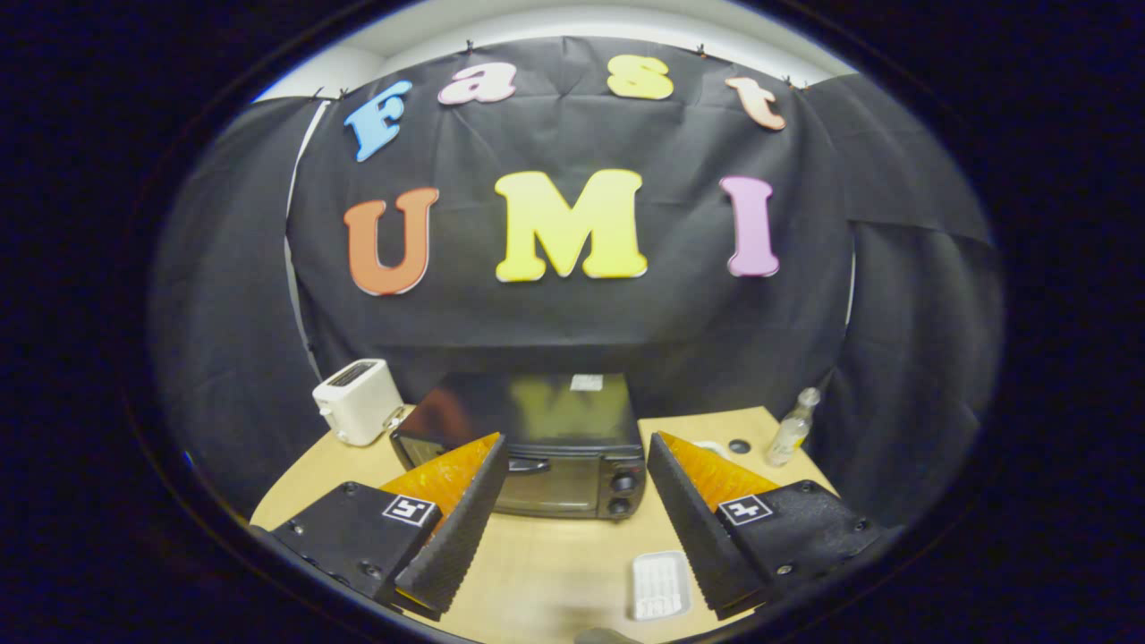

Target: Open the toaster oven, put the food inside, and close the toaster oven door.

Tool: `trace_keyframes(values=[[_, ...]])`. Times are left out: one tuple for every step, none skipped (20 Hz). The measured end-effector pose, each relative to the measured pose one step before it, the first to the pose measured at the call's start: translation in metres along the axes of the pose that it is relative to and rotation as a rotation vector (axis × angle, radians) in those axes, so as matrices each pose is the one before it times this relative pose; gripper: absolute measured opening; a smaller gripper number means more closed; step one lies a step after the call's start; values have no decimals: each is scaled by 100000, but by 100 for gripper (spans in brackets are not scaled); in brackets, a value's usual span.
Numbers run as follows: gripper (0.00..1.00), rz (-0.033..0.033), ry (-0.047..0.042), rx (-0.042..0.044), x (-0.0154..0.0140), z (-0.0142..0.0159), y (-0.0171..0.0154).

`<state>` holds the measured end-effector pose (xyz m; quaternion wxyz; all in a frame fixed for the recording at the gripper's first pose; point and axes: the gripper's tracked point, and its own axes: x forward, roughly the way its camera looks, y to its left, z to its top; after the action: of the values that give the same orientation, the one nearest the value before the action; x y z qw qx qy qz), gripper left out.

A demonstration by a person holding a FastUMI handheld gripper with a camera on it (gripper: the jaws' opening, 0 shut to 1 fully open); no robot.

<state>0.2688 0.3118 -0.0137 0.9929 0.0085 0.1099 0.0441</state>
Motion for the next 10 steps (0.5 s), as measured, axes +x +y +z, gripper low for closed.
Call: trace_keyframes(values=[[100,-1855,-2140,330,-1223,1325,-1510],[99,-1444,-2218,627,-1165,1173,-1376],[100,-1823,-2613,-49,-1128,1141,-1468],[100,-2055,-2220,-665,-909,957,-1716],[100,-1543,-1974,-54,-907,793,-1520],[100,-740,-1333,21,-832,586,-1136],[99,-225,-732,314,-762,451,-1077],[100,186,-720,-328,-609,276,-1022],[100,-449,-646,-424,-527,330,-1071],[100,-300,-710,-398,-465,216,-1151]])
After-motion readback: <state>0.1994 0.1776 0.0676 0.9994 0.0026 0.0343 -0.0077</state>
